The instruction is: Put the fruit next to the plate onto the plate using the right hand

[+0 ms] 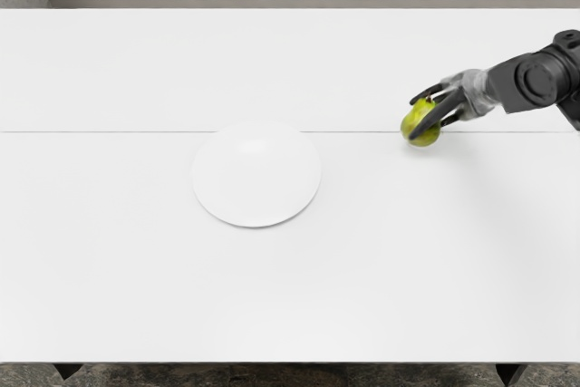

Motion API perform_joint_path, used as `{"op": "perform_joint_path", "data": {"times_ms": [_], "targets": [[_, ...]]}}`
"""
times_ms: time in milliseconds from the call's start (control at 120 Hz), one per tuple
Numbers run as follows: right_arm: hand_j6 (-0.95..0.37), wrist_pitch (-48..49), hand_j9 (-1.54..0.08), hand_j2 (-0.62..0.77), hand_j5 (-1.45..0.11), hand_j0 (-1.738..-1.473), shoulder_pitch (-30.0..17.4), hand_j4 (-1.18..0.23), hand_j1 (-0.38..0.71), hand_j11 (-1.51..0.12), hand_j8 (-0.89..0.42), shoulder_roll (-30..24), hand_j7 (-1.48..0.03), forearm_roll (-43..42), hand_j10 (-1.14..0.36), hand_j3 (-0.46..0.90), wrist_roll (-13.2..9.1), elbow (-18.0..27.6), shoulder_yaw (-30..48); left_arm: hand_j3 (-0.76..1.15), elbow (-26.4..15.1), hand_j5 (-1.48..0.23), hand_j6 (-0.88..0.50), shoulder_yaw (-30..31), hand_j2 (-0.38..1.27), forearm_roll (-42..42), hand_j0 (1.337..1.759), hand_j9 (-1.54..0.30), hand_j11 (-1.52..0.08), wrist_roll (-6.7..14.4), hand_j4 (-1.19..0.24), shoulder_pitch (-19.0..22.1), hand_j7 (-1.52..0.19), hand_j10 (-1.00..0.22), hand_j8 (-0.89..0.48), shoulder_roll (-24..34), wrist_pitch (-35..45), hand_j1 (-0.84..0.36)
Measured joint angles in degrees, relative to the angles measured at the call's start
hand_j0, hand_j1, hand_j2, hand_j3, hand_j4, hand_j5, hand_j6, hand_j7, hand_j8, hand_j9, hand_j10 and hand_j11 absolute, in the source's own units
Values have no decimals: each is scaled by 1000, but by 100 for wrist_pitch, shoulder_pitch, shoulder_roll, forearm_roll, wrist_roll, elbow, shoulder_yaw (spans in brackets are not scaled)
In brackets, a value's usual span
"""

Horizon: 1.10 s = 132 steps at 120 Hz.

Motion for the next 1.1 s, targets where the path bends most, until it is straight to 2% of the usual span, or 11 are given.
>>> {"op": "perform_joint_path", "data": {"times_ms": [42, 175, 292, 492, 508, 608, 700, 783, 867, 983, 1100], "targets": [[-490, 435, -1114, 364, -1159, -1653, 6, -781, 193, -1126, -262, -42, -1077, 239, -432, 1, 0, -78, 152, 0, 0, 0, 0, 0, 0, 0, 1658, 0, 0, 0, 0, 3, 0, 0, 0, 0, 0, 349], [-480, 1256, -1192, 501, -1230, -1656, 4, -783, 235, -1196, -253, 234, -1105, 630, -424, 3, -1, -184, 647, 0, 0, 0, 0, -2, 0, 1, 1658, 0, 0, 0, 0, 4, 0, 0, 0, 0, 0, 349], [-421, 1446, -1239, 561, -1298, -1658, 33, -772, 296, -1236, -162, 909, -1118, 729, -380, 3, -3, -214, 810, 0, 0, 0, 0, -2, 0, 1, 1658, 0, 0, 0, 0, 4, 0, 0, 0, 0, 0, 349], [-408, 1496, -1265, 558, -1319, -1658, 73, -774, 291, -1290, -168, 1567, -1123, 770, -356, 3, 2, -229, 896, 0, 0, 0, 0, -1, 0, 1, 1658, 0, 0, 0, 0, 4, 0, 0, 0, 0, 0, 349], [-414, 1491, -1244, 541, -1297, -1658, 74, -760, 290, -1271, -180, 1593, -1103, 773, -356, 3, 2, -231, 900, 0, 0, 0, 0, -1, 0, 1, 1658, 0, 0, 0, 0, 4, 0, 0, 0, 0, 0, 349], [-259, 1153, -769, 335, -801, -1658, 76, -470, 48, -785, -114, 1732, -683, 753, -228, 0, 2, -262, 922, 0, 0, 0, 0, 0, 0, 0, 1658, 0, 0, 0, 0, 4, 0, 0, 0, 0, 0, 349], [-165, 1024, -491, 212, -511, -1658, 83, -300, -96, -501, -72, 1786, -436, 749, -130, 0, 2, -269, 928, 0, 0, 0, 0, 0, 0, 0, 1658, 0, 0, 0, 0, 4, 0, 0, 0, 0, 0, 349], [-110, 1265, -326, 141, -340, -1658, 72, -199, -180, -333, -48, 1417, -290, 758, -86, 0, 1, -270, 1099, 0, 0, 0, 0, 1, 0, -1, 1658, 0, 0, 0, 0, 4, 0, 0, 0, 0, 0, 349], [-74, 1553, -217, 93, -226, -1658, -84, -133, -237, -221, -33, 552, -193, 1033, -58, 0, 1, -265, 1333, 0, 0, 0, 0, 2, 0, -1, 1658, 0, 0, 0, 0, 4, 0, 0, 0, 0, 0, 349], [-40, 1712, -122, 53, -128, -1658, -479, -74, -286, -125, -17, -538, -109, 1278, -32, 0, 1, -249, 1461, 0, 0, 0, 0, 0, 0, 0, 1658, 0, 0, 0, 0, -6, 0, 0, 0, 0, 0, 349], [-21, 1764, -69, 30, -72, -1658, -928, -41, -313, -70, -8, -1306, -61, 1373, -17, 0, 1, -228, 1502, 0, -2, 0, 0, -13, 0, -2, 1658, 0, 0, -1, 0, -350, 0, 0, 0, 0, 0, 349]]}}
